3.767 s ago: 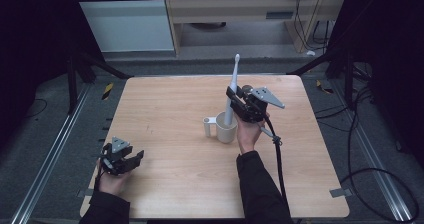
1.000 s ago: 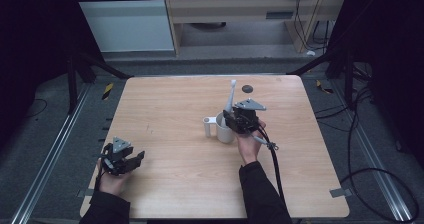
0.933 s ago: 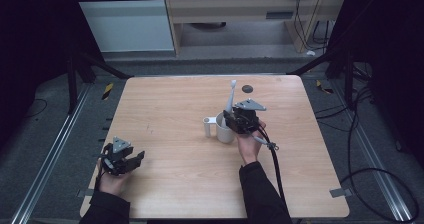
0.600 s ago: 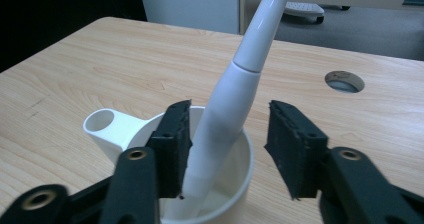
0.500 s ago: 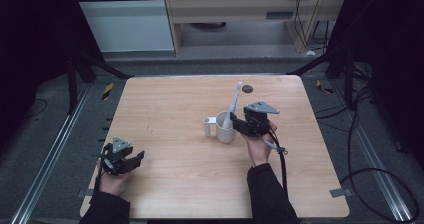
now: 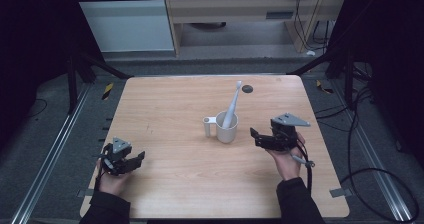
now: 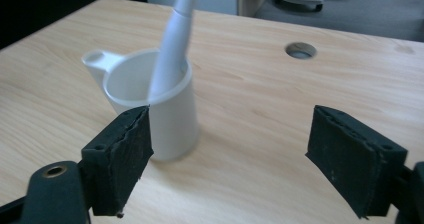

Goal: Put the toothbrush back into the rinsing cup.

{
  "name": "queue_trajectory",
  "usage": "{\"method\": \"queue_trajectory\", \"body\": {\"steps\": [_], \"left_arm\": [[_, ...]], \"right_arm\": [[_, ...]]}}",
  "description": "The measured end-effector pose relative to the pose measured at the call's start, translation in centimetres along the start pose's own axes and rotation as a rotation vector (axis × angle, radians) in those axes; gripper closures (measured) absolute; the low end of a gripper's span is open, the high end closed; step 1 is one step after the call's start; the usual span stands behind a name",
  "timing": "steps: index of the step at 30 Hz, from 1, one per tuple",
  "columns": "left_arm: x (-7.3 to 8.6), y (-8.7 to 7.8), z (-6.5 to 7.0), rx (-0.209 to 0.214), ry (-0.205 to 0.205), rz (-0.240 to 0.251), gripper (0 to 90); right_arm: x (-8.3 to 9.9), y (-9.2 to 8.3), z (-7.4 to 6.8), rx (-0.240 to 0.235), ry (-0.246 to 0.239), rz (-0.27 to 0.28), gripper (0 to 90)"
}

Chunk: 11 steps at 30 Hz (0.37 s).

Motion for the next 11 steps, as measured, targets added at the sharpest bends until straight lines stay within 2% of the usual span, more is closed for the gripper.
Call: {"method": "queue_trajectory", "body": {"steps": [5,10,11], "left_arm": [[0.0,0.0,-0.1,-0.003,0.002,0.003,36.4],[0.0,-0.1,-0.2,-0.002,0.003,0.009,34.1],[0.1,-0.1,-0.2,-0.001,0.001,0.009,33.6]], "right_arm": [[2.9,-1.8,2.4,0.052,-0.016,-0.047,14.2],[4.4,-2.8,3.6,0.079,-0.023,-0.066,13.5],[5.1,-3.3,4.1,0.092,-0.026,-0.083,13.0]]}}
Point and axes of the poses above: each handheld gripper's, and its own axes: y roughly forward along the jaws, x roughly out of its underside, z roughly to its right, the point moved 2 cm from there along y, roughly forward along the jaws, and after that the axes turned 10 degrees about x, right-handed, at the moved point
